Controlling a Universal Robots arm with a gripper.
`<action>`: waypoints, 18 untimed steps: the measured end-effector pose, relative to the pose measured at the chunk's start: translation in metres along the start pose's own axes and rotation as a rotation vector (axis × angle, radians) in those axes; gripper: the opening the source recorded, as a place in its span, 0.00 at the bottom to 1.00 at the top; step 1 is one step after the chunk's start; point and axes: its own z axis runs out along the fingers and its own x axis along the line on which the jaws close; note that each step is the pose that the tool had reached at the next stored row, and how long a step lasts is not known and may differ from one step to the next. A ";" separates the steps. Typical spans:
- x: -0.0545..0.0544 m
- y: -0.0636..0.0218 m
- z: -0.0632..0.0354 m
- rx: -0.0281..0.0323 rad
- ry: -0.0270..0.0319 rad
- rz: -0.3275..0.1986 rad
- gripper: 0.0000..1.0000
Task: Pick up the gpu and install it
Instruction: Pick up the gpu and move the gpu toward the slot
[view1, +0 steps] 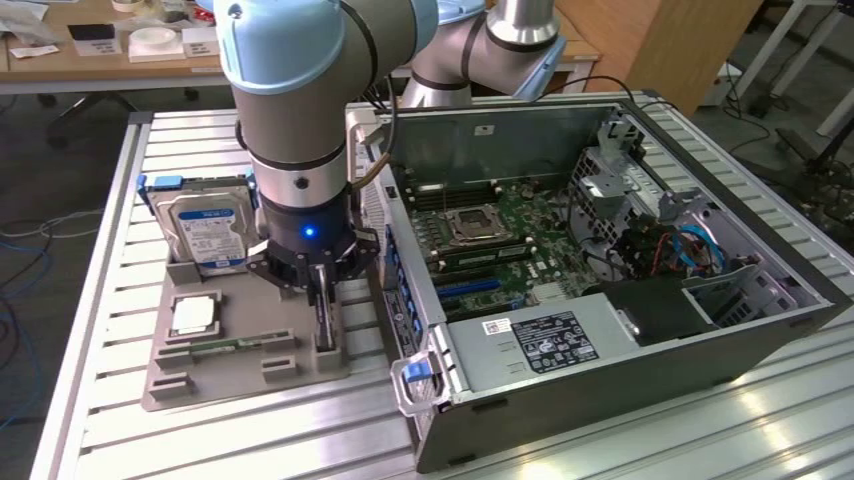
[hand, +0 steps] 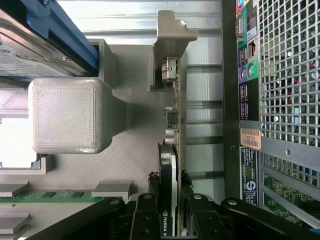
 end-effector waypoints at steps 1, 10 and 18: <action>0.000 0.0000 0.0000 0.0000 0.0001 0.000 0.26; 0.000 0.0004 -0.0093 0.0000 0.0000 0.000 0.26; -0.001 0.0012 -0.0259 0.0000 0.0000 0.000 0.26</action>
